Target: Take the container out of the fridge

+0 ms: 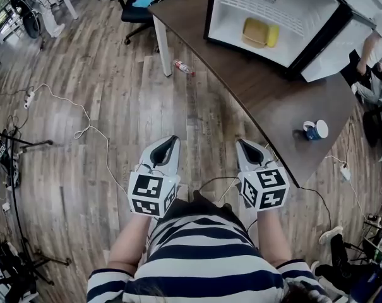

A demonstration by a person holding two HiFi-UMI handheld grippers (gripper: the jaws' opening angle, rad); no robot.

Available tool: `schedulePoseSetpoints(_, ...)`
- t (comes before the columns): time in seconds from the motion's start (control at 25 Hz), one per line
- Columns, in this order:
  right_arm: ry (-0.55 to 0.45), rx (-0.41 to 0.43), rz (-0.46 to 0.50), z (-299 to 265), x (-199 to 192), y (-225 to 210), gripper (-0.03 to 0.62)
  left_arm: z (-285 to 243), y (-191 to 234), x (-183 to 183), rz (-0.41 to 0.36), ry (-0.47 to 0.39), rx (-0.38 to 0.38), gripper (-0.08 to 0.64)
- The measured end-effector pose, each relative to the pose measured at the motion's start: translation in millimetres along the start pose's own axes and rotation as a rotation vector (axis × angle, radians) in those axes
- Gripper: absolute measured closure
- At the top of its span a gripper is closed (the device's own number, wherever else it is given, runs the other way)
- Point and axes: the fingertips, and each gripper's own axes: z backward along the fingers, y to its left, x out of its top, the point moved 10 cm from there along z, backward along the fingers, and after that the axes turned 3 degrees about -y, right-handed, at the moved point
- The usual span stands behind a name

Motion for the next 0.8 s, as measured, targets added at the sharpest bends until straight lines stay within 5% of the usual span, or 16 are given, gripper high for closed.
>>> schedulePoseSetpoints(0.8,0.010,0.033,0.010,-63.8,26.7,47.6,0.574,-3.9,78.2,7.1,-0.005,0.000,-0.029,0.560)
